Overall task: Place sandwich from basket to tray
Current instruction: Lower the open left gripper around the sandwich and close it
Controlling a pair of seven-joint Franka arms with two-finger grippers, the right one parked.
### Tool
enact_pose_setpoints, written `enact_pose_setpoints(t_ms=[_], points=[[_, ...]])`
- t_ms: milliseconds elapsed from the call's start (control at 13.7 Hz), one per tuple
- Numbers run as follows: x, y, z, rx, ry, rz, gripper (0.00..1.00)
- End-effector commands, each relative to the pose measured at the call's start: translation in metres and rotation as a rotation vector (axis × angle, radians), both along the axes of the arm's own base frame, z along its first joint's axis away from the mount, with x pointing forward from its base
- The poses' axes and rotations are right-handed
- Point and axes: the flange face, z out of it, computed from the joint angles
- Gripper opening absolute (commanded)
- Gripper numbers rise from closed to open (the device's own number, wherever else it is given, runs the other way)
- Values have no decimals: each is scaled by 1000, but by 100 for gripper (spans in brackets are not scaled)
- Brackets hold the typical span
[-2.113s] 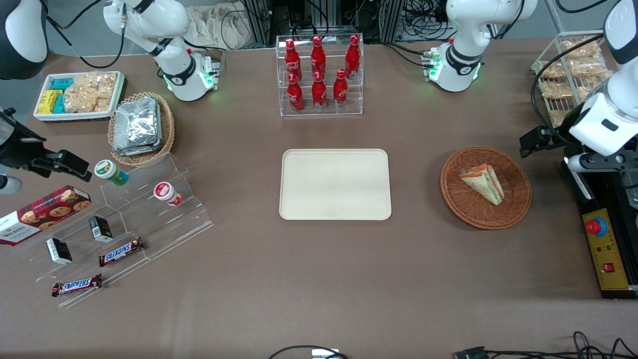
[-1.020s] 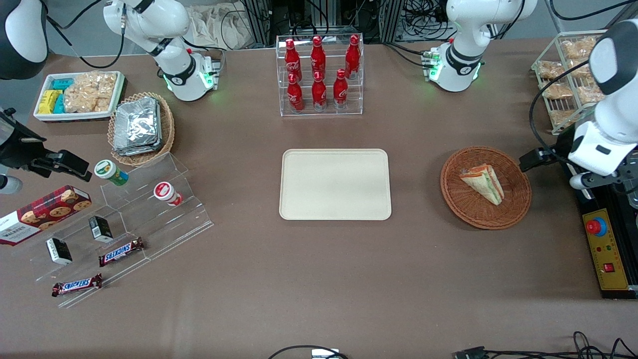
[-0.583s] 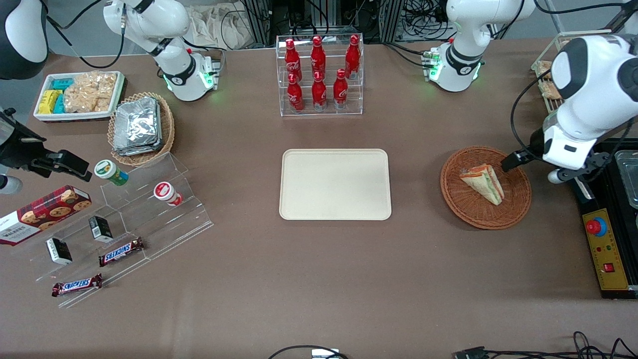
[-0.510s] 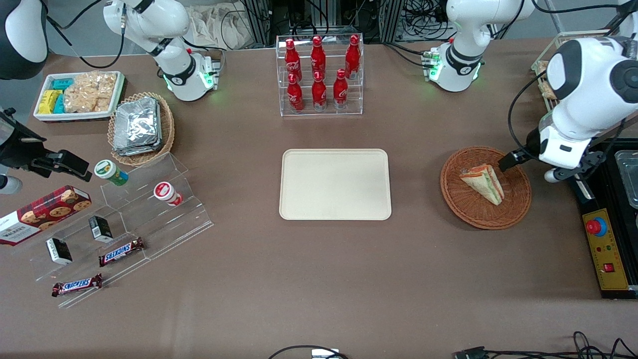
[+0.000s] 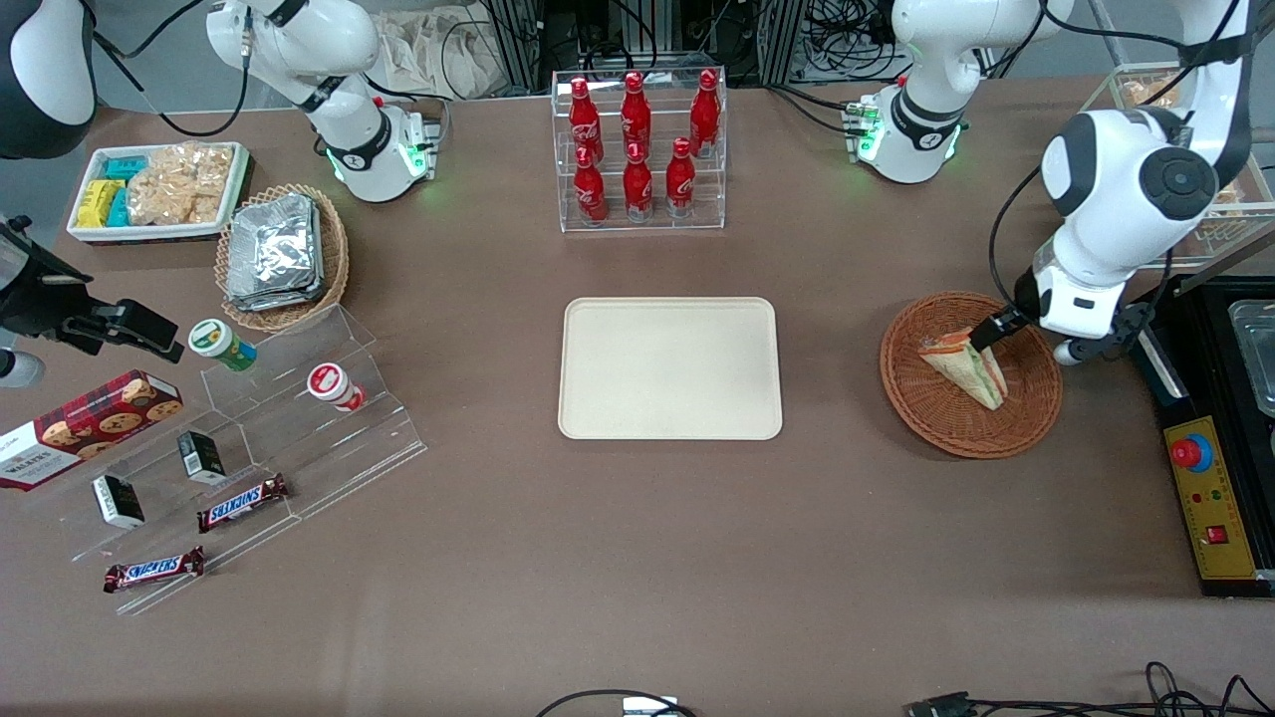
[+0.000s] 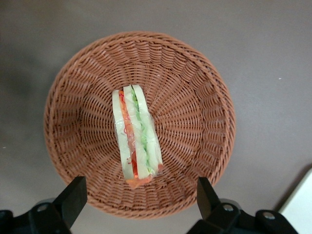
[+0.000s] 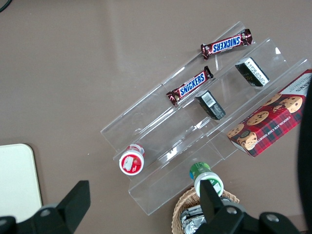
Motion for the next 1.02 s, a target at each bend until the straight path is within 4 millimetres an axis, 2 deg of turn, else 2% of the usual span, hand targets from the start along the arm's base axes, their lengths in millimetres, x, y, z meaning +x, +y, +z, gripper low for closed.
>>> enact_pose_setpoints(t_ms=[0, 219, 510, 728, 947], points=[[-15, 12, -22, 10, -35, 35, 100], [-21, 16, -36, 8, -33, 46, 100], [-18, 18, -55, 4, -31, 87, 100], [-16, 18, -62, 3, -37, 91, 100], [-21, 18, -79, 0, -49, 104, 100]])
